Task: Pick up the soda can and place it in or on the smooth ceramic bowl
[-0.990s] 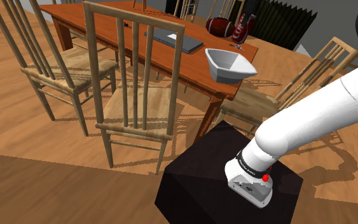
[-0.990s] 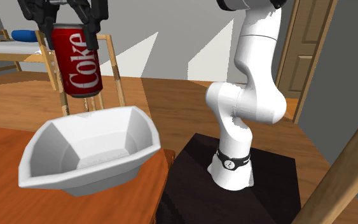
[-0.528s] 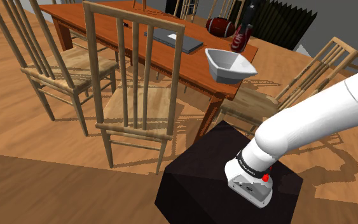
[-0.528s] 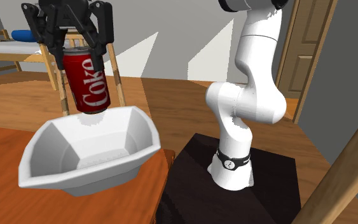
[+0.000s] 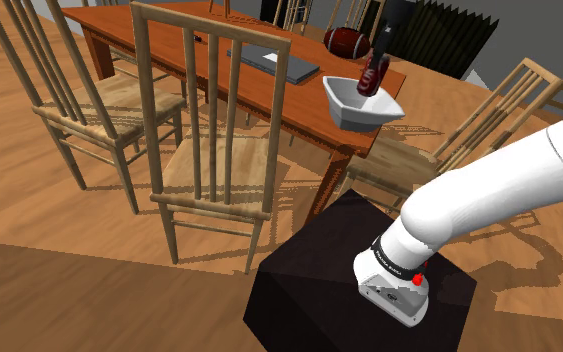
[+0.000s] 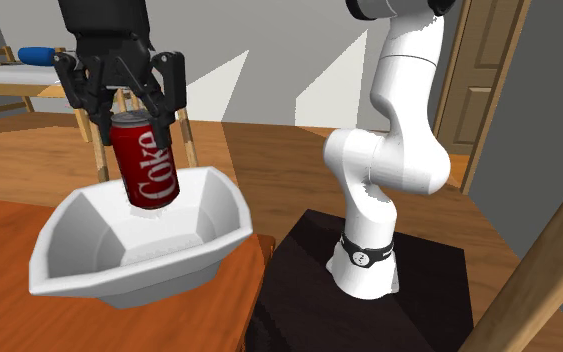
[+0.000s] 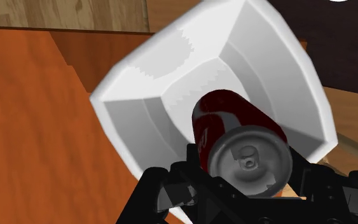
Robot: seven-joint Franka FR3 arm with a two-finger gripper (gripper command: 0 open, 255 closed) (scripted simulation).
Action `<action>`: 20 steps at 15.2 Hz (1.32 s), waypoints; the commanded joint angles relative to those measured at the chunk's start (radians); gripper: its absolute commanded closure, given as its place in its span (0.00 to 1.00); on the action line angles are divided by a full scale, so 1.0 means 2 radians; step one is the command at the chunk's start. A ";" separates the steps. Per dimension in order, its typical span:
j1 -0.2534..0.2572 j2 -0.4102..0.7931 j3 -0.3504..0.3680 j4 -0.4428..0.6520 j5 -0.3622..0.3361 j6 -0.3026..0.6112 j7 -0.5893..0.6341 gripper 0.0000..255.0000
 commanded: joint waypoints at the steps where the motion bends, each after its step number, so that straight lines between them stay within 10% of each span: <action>1: -0.001 -0.001 -0.001 -0.014 -0.001 0.013 0.000 1.00; 9: -0.001 -0.002 -0.001 -0.017 -0.001 0.016 0.000 1.00; 10: -0.001 -0.002 -0.001 -0.017 -0.001 0.016 0.000 0.00; 20: 0.002 0.013 0.001 0.061 0.004 -0.048 -0.004 0.00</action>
